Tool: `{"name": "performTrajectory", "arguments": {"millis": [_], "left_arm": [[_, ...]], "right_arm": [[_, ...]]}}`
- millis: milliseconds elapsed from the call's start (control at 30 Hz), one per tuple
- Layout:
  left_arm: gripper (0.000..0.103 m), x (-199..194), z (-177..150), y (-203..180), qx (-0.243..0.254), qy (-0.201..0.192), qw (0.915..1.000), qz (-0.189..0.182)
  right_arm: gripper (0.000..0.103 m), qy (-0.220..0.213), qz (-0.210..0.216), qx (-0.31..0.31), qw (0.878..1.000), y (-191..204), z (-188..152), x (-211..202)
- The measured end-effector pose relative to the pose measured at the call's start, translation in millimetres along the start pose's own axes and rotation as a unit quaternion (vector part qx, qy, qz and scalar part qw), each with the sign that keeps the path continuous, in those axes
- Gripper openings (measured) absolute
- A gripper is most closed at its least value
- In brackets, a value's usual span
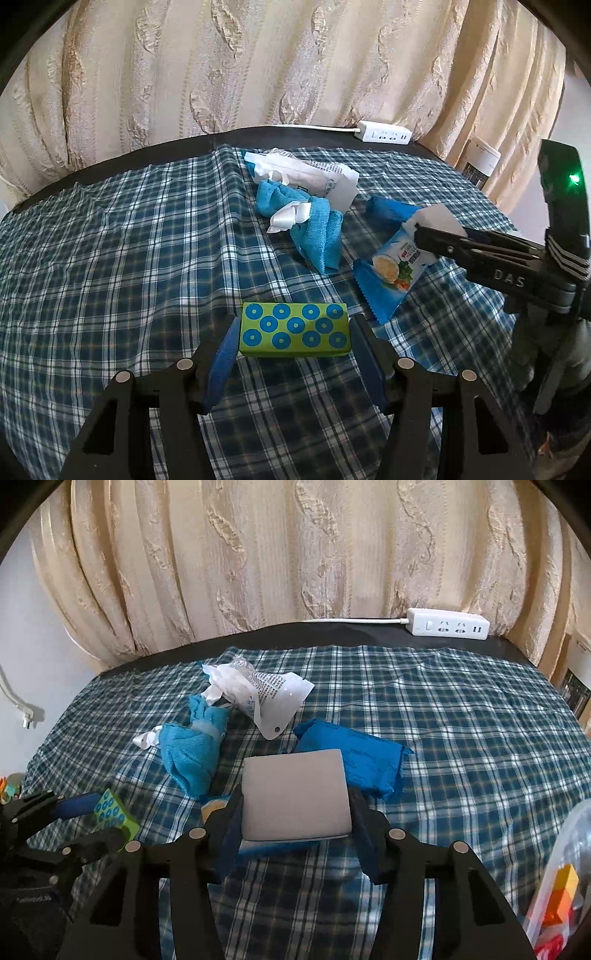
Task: Organize objects
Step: 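Grasp the white sponge with the right gripper while left holds the green block, then carry the green block with left gripper while right carries the sponge over the bowl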
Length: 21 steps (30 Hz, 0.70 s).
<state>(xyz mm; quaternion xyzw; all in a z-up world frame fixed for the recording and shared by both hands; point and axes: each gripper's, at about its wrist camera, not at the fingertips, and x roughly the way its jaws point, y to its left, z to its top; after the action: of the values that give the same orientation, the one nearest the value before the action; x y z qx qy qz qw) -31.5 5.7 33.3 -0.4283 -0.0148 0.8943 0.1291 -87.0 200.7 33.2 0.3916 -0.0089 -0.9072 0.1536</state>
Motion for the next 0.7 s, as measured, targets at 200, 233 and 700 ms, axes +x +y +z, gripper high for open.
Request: {"name": "performTrajectory", "arguments": {"millis": [200, 233, 700], "left_arm": [[0.063, -1.7, -0.6, -2.4, 0.004, -0.003, 1.0, -0.002], [0.063, -1.7, -0.7, -2.7, 0.005, -0.003, 1.0, -0.003], [0.063, -0.1, -0.3, -11.9, 0.015, 0.0, 0.9999, 0.001]], "right_arm": [[0.053, -0.01, -0.002, 0.023, 1.0, -9.4, -12.6, -23.7], [0.053, -0.012, -0.003, 0.027, 1.0, -11.2, -15.1, -28.3], [0.053, -0.039, -0.041, 0.083, 0.995, -52.8, -44.6, -82.9]]}}
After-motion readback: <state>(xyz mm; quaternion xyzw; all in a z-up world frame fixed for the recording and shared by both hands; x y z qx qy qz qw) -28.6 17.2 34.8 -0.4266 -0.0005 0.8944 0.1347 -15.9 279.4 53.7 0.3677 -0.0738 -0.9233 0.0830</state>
